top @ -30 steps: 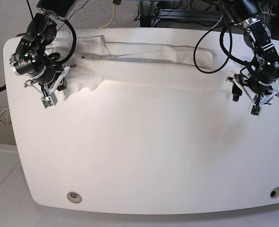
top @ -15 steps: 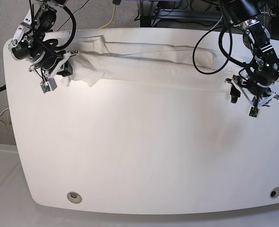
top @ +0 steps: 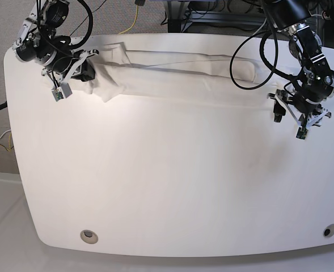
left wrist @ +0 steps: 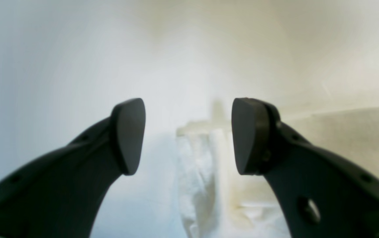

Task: Fold the T-shirt properly
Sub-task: 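Drag the pinched shirt end with the right gripper away from the table edge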

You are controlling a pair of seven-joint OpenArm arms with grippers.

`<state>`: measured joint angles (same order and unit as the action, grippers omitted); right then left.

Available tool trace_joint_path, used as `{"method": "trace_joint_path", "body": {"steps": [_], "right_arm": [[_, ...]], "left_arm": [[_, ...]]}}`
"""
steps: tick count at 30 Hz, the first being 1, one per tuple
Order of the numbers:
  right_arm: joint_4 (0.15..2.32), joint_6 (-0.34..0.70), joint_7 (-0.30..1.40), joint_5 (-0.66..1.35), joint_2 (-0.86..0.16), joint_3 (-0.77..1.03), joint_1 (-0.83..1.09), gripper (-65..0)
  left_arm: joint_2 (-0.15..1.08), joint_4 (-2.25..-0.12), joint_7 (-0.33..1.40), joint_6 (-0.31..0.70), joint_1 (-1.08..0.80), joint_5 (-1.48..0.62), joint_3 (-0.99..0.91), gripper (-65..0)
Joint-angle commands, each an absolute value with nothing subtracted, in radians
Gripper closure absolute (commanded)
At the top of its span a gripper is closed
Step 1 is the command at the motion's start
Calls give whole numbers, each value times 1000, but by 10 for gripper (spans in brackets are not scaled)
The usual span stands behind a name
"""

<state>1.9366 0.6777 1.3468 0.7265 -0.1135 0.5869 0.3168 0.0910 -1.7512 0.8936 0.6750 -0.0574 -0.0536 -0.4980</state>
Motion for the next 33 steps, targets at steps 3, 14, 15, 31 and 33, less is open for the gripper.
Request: {"method": "trace_joint_path", "body": {"steps": [3,14,15,31,33], "right_arm": [[1957,677,1334,773,-133,593,341,0],[1956,679,1334,769,-179,595,377,0],[1956,679,1334,769,-183,595,377,0],[1949,677,1334,631,-205,588,371,-19],[1949,677,1334,619,-205,588,371,-69]], "left_arm": [[99,-1761,875,673,-44,-64,-499,-393],[99,-1761,875,673,-45,-64,-499,-393],[99,-1761,875,673,-47,-64,-499,-393],[99,-1761,875,673,-50,-64,-501,-393],[99,-1761,875,673,-50,-64,-501,-393]]}}
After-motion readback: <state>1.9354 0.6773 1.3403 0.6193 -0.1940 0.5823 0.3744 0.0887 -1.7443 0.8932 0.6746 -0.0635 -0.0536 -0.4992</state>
